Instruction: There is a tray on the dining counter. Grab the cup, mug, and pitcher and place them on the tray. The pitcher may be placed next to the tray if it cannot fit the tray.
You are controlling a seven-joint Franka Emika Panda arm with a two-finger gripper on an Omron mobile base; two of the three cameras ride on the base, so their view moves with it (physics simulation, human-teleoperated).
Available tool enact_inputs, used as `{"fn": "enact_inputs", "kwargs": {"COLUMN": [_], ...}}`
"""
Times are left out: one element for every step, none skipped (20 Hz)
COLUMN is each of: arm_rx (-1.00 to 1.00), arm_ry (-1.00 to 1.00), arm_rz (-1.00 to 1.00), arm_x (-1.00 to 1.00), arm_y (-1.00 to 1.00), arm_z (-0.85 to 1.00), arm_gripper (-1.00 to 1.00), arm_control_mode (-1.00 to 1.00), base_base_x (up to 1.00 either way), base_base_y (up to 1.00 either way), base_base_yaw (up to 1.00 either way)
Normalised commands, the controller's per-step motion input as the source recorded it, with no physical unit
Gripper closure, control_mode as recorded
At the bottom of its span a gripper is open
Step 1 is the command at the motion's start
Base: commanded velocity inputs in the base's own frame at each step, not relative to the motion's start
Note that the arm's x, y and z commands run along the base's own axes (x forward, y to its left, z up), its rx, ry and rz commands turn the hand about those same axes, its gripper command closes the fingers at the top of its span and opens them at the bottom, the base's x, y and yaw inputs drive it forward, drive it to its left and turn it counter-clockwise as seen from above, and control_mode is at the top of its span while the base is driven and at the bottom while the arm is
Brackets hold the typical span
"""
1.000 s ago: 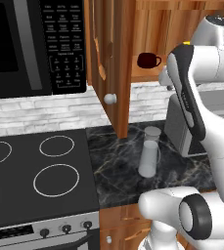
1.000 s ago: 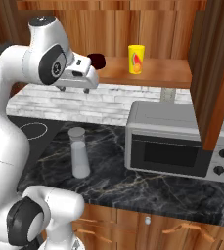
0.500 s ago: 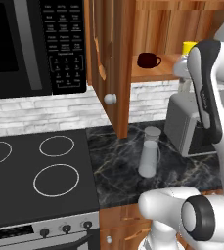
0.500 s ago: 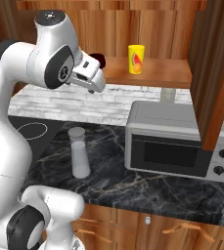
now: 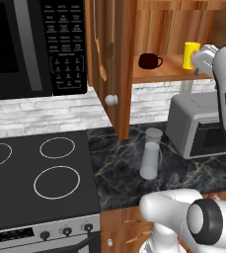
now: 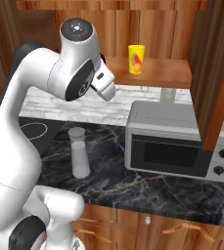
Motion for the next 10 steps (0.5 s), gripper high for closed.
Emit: {"fn": "enact_inputs", "kwargs": {"arm_rx": [0.23, 0.22, 0.19, 0.19, 0.19, 0.20, 0.20, 0.21, 0.20, 0.19], "arm_ry": [-0.08, -0.07, -0.06, -0.06, -0.06, -0.07, -0.07, -0.07, -0.05, -0.04], "arm_rz": [-0.20, -0.20, -0.21, -0.22, -0.22, -0.22, -0.22, -0.17, -0.14, -0.12], "arm_x": [0.00, 0.00, 0.00, 0.00, 0.00, 0.00, 0.00, 0.00, 0.00, 0.00], "arm_y": [-0.11, -0.08, 0.00, 0.00, -0.01, -0.02, -0.05, -0.20, -0.23, -0.23], "arm_z": [0.07, 0.10, 0.08, 0.06, 0.09, 0.11, 0.11, 0.13, 0.15, 0.17], "arm_gripper": [-1.00, -1.00, -1.00, -1.00, -1.00, -1.00, -1.00, -1.00, -1.00, -1.00], "arm_control_mode": [-1.00, -1.00, -1.00, -1.00, -1.00, -1.00, -1.00, -1.00, -1.00, -1.00], "base_base_x": [0.00, 0.00, 0.00, 0.00, 0.00, 0.00, 0.00, 0.00, 0.00, 0.00], "base_base_y": [0.00, 0.00, 0.00, 0.00, 0.00, 0.00, 0.00, 0.00, 0.00, 0.00], "base_base_yaw": [0.00, 0.00, 0.00, 0.00, 0.00, 0.00, 0.00, 0.00, 0.00, 0.00]}}
